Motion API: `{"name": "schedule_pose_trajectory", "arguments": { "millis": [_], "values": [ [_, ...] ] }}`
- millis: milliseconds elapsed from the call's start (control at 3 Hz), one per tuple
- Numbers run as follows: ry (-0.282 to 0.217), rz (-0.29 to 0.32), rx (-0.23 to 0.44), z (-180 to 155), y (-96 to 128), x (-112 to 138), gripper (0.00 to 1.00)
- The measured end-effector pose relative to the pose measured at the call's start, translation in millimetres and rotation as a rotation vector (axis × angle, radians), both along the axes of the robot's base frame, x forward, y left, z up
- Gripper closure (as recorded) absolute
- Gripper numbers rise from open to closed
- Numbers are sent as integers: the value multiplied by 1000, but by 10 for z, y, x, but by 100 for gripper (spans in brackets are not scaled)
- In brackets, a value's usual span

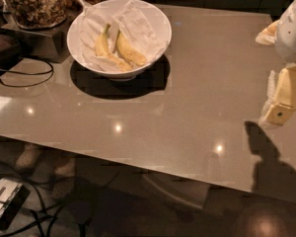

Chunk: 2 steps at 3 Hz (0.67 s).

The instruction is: Pick banana from white bowl

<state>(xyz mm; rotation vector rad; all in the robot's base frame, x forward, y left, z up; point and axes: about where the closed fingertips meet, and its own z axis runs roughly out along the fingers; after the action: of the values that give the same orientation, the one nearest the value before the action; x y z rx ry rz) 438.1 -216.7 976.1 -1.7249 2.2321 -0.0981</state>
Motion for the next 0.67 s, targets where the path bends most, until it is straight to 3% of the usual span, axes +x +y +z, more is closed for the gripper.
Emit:
{"name": "schedule_pose_trajectory", "arguments": {
  "millis": [667],
  "values": [
    [4, -15, -27, 55, 90, 72, 0]
  ]
}}
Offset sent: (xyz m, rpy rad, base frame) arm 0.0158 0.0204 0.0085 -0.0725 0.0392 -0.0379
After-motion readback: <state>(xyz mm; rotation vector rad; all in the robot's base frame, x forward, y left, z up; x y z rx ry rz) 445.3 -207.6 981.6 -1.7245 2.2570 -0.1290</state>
